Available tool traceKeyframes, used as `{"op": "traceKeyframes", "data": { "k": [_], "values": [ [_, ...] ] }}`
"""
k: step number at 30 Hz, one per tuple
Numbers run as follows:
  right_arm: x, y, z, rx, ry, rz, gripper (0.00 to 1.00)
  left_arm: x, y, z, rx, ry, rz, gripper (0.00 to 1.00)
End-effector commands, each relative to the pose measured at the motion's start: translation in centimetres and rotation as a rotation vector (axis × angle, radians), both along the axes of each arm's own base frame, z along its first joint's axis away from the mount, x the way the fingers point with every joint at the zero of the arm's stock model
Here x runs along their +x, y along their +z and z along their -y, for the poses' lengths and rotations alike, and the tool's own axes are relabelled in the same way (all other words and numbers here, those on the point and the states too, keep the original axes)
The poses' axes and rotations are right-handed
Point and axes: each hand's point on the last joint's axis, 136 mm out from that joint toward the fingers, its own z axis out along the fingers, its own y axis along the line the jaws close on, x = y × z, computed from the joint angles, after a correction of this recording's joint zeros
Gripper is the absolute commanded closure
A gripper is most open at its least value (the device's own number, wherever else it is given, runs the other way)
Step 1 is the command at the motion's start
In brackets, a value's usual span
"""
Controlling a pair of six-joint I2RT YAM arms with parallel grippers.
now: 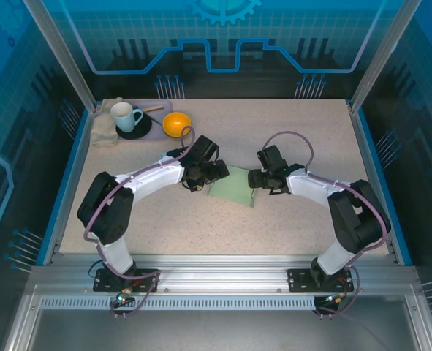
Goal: Fold the paper box
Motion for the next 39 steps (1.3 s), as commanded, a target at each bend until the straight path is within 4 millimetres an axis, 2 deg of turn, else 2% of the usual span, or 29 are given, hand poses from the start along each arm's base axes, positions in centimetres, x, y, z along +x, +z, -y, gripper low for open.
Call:
{"op": "traceKeyframes", "data": {
  "k": [1,10,20,28,39],
  "values": [
    [-0.5,-0.5,0.0,-0.006,0.025,-0.046,0.37,0.0,0.1,2.3,-0.095,-0.034,-0.033,0.08],
    [-0.6,-0.9,-0.2,0.011,0.026,-0.056,0.37,-0.2,-2.3,2.6,-0.064,-0.004,-0.105,0.08],
    [-0.7,-1.2,-0.1,0.009,0.022,-0.06,0.37,-0.8,-1.8,3.4,-0.044,-0.023,-0.089,0.16],
    [-0.5,-0.8,-0.2,0.017,0.024,-0.053,0.37,-0.9,-3.2,2.3,0.022,-0.011,-0.099,0.17],
    [-0.6,0.1,-0.8,0.049,0.045,-0.053,0.37,-1.0,-4.1,2.2,0.004,0.029,-0.103,0.22]
  ]
}}
